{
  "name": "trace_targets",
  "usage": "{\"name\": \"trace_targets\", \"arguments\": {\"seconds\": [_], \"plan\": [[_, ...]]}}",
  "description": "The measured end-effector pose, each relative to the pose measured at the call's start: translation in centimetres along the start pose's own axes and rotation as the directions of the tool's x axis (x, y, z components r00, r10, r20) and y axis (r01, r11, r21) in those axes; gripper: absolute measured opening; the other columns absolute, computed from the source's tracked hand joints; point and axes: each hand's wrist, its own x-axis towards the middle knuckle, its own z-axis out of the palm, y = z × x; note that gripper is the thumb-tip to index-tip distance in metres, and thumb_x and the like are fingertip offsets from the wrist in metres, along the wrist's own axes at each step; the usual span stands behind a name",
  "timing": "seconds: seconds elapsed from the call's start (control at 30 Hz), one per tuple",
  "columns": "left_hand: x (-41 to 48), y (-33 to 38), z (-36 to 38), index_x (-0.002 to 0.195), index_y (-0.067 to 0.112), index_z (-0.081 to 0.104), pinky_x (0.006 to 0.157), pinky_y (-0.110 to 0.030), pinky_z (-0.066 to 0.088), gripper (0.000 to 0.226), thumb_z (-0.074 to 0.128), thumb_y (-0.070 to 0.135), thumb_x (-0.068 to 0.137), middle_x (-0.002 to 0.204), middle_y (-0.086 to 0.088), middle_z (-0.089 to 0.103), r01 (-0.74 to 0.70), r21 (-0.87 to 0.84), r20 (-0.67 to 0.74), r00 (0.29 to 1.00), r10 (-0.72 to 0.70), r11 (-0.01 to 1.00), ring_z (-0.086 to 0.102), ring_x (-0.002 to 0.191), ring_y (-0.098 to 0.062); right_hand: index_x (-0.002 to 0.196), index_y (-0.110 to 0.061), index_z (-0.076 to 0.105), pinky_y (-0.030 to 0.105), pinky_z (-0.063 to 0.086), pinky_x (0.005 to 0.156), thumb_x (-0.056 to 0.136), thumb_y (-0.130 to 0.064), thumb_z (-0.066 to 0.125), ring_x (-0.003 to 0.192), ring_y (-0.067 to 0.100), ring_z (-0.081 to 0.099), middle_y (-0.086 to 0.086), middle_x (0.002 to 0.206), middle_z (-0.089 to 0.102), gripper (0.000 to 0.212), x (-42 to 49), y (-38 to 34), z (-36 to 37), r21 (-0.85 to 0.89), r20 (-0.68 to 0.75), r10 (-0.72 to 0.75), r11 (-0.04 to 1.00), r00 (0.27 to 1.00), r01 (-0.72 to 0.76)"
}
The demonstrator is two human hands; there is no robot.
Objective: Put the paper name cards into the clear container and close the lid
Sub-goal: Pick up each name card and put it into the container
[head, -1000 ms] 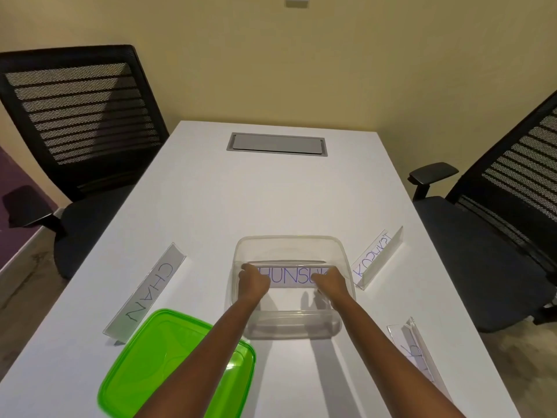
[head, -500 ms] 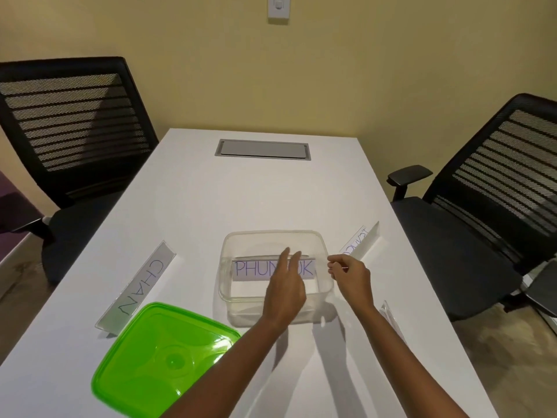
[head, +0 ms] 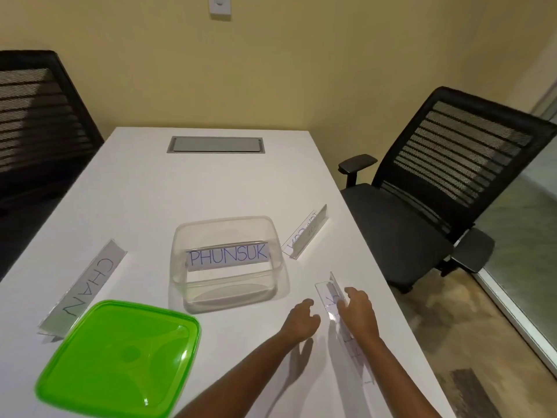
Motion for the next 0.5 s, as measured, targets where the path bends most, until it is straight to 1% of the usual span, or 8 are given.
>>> {"name": "trace_targets", "arguments": {"seconds": [0.1,0.13,0.17,0.2,0.23,0.3,0.37,0.5], "plan": [[-0.1,0.4,1.2,0.134,-0.001,0.044,0.104,-0.04,0.043,0.042,0.043,0.008,0.093,0.134,-0.024,0.053,0.117,-0.168,0.023,0.993,-0.114,0.979,0.05,0.126,-0.037,0.128,-0.004,0.048,0.033,0.047,0.096,0.096,-0.025,0.045,0.116,0.028,0.056,0.015,0.129,0.054,0.039,-0.6,2.0,0.0,-0.155,0.06,0.033,0.988,0.998,-0.023],[-0.2,0.5,1.4,0.122,-0.002,0.053,0.096,-0.041,0.047,0.032,0.044,0.005,0.092,0.123,-0.025,0.057,0.14,-0.214,0.029,0.99,-0.137,0.967,0.056,0.116,-0.038,0.127,-0.004,0.048,0.032,0.048,0.095,0.096,-0.026,0.044,0.115,0.027,0.057,0.014,0.127,0.056,0.037,-0.8,2.5,0.0,-0.193,0.078,0.039,0.981,0.996,-0.023],[-0.4,0.6,1.6,0.097,0.0,0.06,0.077,-0.038,0.051,0.019,0.043,0.0,0.09,0.099,-0.024,0.06,0.15,-0.24,0.045,0.989,-0.144,0.959,0.062,0.091,-0.036,0.124,-0.004,0.05,0.031,0.048,0.094,0.097,-0.025,0.043,0.112,0.026,0.059,0.013,0.124,0.058,0.035,-0.9,3.0,0.0,-0.219,0.09,0.043,0.975,0.995,-0.022],[-0.5,0.7,1.8,0.069,0.006,0.052,0.056,-0.031,0.042,0.024,0.04,-0.004,0.088,0.073,-0.016,0.049,0.161,-0.257,0.059,0.987,-0.151,0.953,0.053,0.062,-0.026,0.121,-0.004,0.052,0.031,0.05,0.092,0.097,-0.023,0.042,0.109,0.025,0.061,0.013,0.121,0.06,0.032,-1.1,3.5,0.1,-0.239,0.096,0.042,0.971,0.994,-0.018],[-0.4,0.7,1.9,0.054,0.012,0.036,0.046,-0.023,0.028,0.037,0.039,-0.008,0.086,0.061,-0.007,0.034,0.166,-0.276,0.063,0.986,-0.154,0.947,0.035,0.049,-0.016,0.118,-0.004,0.054,0.029,0.051,0.091,0.097,-0.02,0.041,0.107,0.024,0.062,0.012,0.119,0.063,0.029,-1.2,3.9,0.1,-0.264,0.098,0.033,0.965,0.995,-0.006],[-0.8,0.7,2.0,0.05,0.014,0.025,0.038,-0.015,0.021,0.044,0.038,-0.01,0.085,0.056,-0.002,0.026,0.175,-0.301,0.085,0.984,-0.157,0.937,0.027,0.042,-0.01,0.115,-0.005,0.055,0.025,0.051,0.086,0.097,-0.015,0.041,0.103,0.022,0.064,0.01,0.116,0.065,0.025,-1.5,4.4,0.0,-0.323,0.099,0.002,0.946,0.995,0.03],[-0.9,0.5,2.0,0.053,0.012,0.036,0.036,-0.011,0.028,0.041,0.041,-0.007,0.088,0.058,-0.005,0.037,0.194,-0.357,0.098,0.98,-0.17,0.914,0.04,0.041,-0.008,0.116,-0.007,0.054,0.023,0.051,0.085,0.097,-0.015,0.043,0.103,0.02,0.065,0.009,0.117,0.065,0.023,-1.7,4.8,-0.1,-0.358,0.103,-0.041,0.93,0.994,0.076],[-1.2,0.6,1.1,0.071,0.012,0.048,0.053,-0.021,0.04,0.027,0.04,0.007,0.096,0.07,-0.006,0.049,0.205,-0.572,0.068,0.977,-0.203,0.795,0.044,0.055,-0.015,0.124,-0.013,0.05,0.023,0.049,0.085,0.096,-0.022,0.046,0.106,0.019,0.064,0.005,0.122,0.064,0.03,-2.2,5.3,-0.8,-0.415,0.08,-0.18,0.888,0.98,0.197]]}}
